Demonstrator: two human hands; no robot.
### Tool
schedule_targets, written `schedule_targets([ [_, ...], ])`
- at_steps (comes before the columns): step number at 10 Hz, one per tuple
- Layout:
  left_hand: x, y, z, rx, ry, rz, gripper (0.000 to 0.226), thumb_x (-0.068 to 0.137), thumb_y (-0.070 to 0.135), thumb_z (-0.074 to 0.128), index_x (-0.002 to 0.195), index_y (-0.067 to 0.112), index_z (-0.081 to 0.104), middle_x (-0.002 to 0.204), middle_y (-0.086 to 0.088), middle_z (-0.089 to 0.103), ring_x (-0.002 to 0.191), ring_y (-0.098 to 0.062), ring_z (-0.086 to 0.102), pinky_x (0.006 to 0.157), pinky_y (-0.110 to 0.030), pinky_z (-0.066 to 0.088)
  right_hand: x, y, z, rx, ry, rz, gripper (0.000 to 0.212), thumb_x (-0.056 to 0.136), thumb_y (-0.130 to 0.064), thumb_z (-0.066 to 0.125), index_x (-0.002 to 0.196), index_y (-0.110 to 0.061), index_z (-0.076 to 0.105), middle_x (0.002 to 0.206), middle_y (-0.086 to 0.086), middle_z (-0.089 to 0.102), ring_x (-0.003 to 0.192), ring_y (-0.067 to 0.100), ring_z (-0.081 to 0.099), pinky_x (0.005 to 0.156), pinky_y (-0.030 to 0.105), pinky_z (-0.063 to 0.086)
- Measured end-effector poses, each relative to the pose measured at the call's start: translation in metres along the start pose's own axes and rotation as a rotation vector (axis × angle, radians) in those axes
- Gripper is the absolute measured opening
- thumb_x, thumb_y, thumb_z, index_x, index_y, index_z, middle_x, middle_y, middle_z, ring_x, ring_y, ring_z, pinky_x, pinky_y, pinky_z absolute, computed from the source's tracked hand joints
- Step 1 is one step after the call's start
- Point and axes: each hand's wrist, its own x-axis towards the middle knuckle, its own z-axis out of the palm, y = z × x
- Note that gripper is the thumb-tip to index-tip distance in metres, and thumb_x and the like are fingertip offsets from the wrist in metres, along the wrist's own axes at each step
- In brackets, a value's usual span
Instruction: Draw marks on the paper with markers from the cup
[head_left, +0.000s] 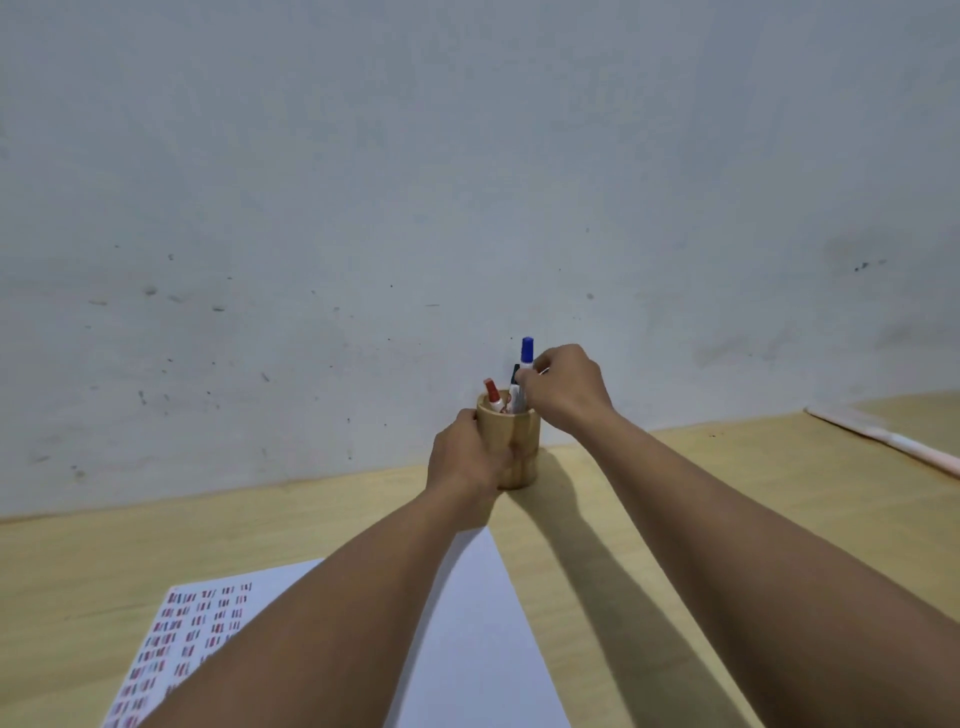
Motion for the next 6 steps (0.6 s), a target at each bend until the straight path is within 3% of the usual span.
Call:
schedule_targets([
  [1,-0.001,-0.006,0.002,-0.087,-0.002,0.010,0.047,0.080,0.031,0.080,0.119,0.018,0.058,0.111,0.000,0.066,0.089,-0.018,0.061,0.059,-0.022,0.048,-0.002,0.007,0.002,-0.037,-0.056,0.072,0.032,0.096,-0.018,0.064,0.066,-0.007,0.063,0.058,0.001,0.050,0.051,0.013,0.044,0.048,0.026,0.031],
  [2,-0.001,-0.011,0.004,-0.108,-0.001,0.023,0.051,0.080,0.027,0.081,0.124,0.017,0.057,0.117,-0.002,0.067,0.100,-0.021,0.065,0.081,-0.037,0.059,-0.003,0.013,0.007,-0.033,-0.052,0.108,0.032,0.095,-0.020,0.065,0.078,0.007,0.072,0.065,0.009,0.052,0.055,0.021,0.043,0.052,0.027,0.032],
  [4,-0.001,-0.013,0.007,-0.066,0.008,0.021,0.055,0.085,0.026,0.078,0.133,0.014,0.054,0.125,-0.006,0.066,0.106,-0.024,0.064,0.084,-0.035,0.055,-0.010,0.013,0.003,-0.017,-0.013,0.064,0.027,0.096,-0.015,0.066,0.109,0.008,0.074,0.098,0.022,0.074,0.077,0.029,0.067,0.066,0.033,0.052],
  [5,-0.011,-0.007,-0.005,-0.051,0.005,-0.025,0.064,0.088,0.021,0.073,0.145,0.013,0.045,0.134,-0.009,0.061,0.114,-0.026,0.062,0.081,-0.029,0.046,-0.019,0.007,-0.005,0.043,0.014,0.070,0.040,0.095,-0.010,0.063,0.133,0.001,0.063,0.128,0.019,0.067,0.105,0.028,0.068,0.074,0.032,0.053],
  [6,-0.037,-0.004,-0.022,-0.066,0.032,-0.005,0.064,0.092,0.017,0.067,0.150,0.017,0.040,0.140,-0.009,0.057,0.119,-0.023,0.060,0.083,-0.024,0.042,-0.036,-0.001,-0.021,0.139,0.040,0.032,0.032,0.094,-0.015,0.062,0.125,-0.012,0.066,0.105,0.007,0.070,0.070,0.009,0.060,0.056,0.024,0.040],
])
